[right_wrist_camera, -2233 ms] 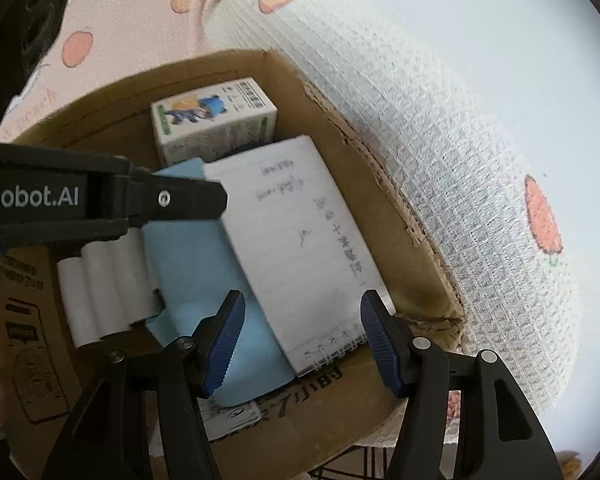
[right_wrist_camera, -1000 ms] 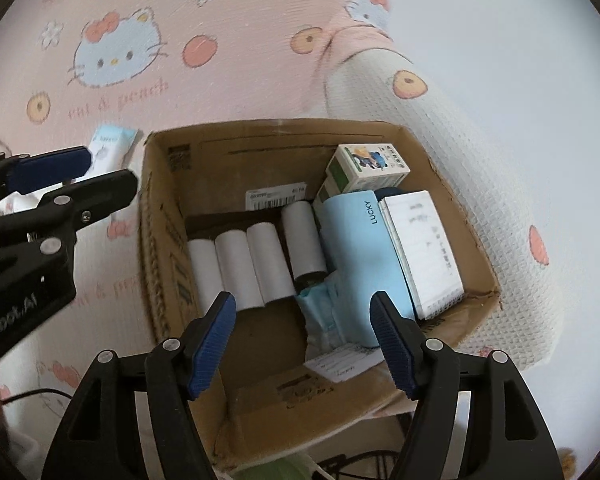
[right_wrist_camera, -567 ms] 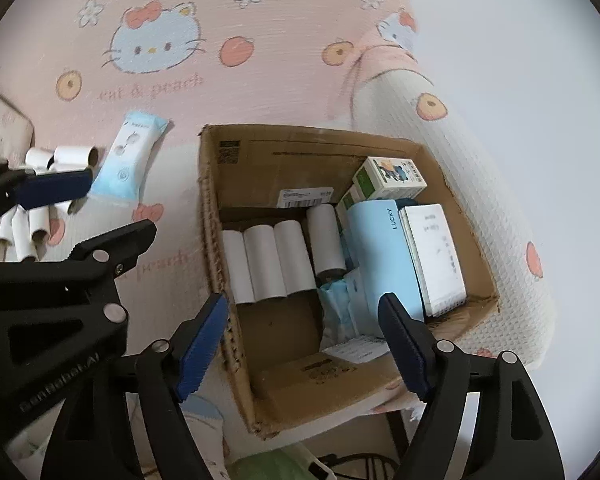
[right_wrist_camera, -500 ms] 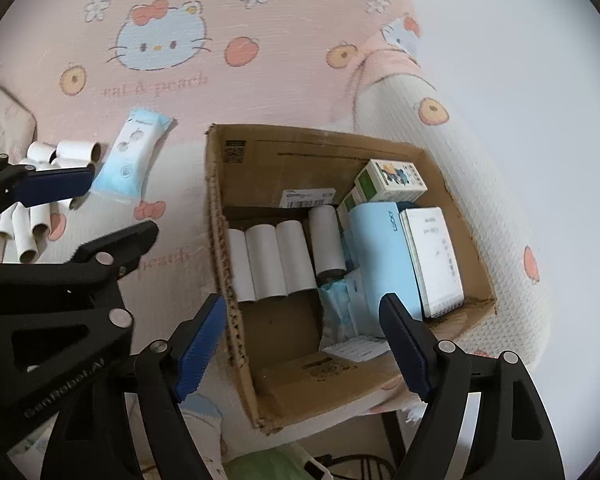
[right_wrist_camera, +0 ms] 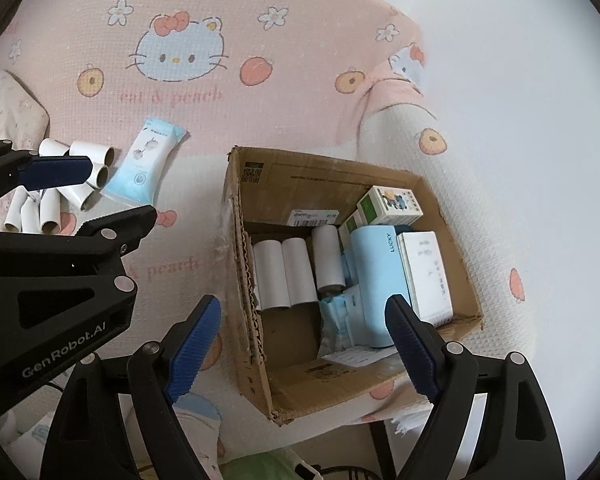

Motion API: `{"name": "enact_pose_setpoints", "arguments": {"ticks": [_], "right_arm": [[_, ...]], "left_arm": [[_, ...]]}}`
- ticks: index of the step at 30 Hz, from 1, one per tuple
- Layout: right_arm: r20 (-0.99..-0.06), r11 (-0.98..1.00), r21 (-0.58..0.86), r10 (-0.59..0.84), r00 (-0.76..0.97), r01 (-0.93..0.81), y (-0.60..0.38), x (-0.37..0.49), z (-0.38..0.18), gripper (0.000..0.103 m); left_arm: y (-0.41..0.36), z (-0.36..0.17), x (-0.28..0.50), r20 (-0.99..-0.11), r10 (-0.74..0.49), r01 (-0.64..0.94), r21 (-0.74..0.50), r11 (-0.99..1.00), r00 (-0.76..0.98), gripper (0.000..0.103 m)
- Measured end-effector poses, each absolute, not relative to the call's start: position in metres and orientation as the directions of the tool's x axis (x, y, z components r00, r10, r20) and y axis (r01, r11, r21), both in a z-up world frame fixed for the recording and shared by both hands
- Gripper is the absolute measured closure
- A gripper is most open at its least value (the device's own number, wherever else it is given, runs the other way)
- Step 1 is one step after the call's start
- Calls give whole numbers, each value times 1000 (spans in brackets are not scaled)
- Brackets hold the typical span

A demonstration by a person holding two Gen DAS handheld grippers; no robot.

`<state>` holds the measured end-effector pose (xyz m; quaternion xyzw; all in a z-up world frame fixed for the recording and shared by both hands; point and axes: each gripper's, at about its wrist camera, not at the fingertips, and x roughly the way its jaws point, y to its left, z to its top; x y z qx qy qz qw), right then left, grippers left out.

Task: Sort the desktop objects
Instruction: 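Open both grippers and lift them up out of the box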

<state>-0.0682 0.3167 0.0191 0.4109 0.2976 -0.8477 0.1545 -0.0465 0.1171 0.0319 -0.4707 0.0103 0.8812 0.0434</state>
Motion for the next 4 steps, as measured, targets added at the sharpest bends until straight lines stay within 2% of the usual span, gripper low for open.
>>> {"name": "enact_pose_setpoints", "arguments": {"ticks": [4], "right_arm": [[-784, -772, -385, -15, -620, 505, 316, -66, 21, 20]], "left_arm": [[119, 33, -44, -830, 64, -93, -14, -996, -554, 38]]}}
